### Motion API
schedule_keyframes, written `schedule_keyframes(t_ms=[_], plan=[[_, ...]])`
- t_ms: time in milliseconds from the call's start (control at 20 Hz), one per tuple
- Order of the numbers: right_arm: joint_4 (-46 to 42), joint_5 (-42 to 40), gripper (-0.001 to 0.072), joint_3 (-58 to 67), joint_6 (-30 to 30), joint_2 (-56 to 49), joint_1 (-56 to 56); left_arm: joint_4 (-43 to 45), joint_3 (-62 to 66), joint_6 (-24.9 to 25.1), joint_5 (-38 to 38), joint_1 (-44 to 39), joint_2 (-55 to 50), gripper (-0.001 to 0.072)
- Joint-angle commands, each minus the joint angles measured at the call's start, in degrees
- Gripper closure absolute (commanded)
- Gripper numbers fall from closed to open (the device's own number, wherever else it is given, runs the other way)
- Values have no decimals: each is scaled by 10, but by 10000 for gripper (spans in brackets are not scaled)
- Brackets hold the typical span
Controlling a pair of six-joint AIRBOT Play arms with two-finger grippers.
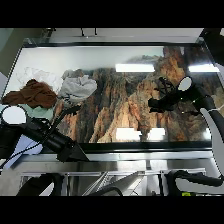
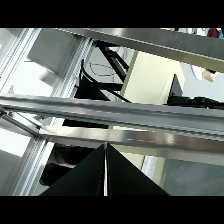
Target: Fold the shirts.
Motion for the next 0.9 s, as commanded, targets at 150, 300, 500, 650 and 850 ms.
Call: schedule_keyframes(t_ms=[150, 300, 500, 650, 850], plan=[[27, 1, 698, 0, -2, -7, 0, 0, 0, 73, 5, 7, -20, 694], [36, 3, 698, 0, -3, -7, 0, -1, 0, 73, 13, 5, -55, 694], [56, -9, 698, 0, -20, -7, 0, -61, 0, 68, 79, -24, -131, 694], [57, -23, 698, 0, -26, -7, 0, -31, 37, 89, 132, -35, -201, 699], [56, -39, 697, 0, -52, -7, 0, 273, 223, 4, 253, 24, -240, 699]])
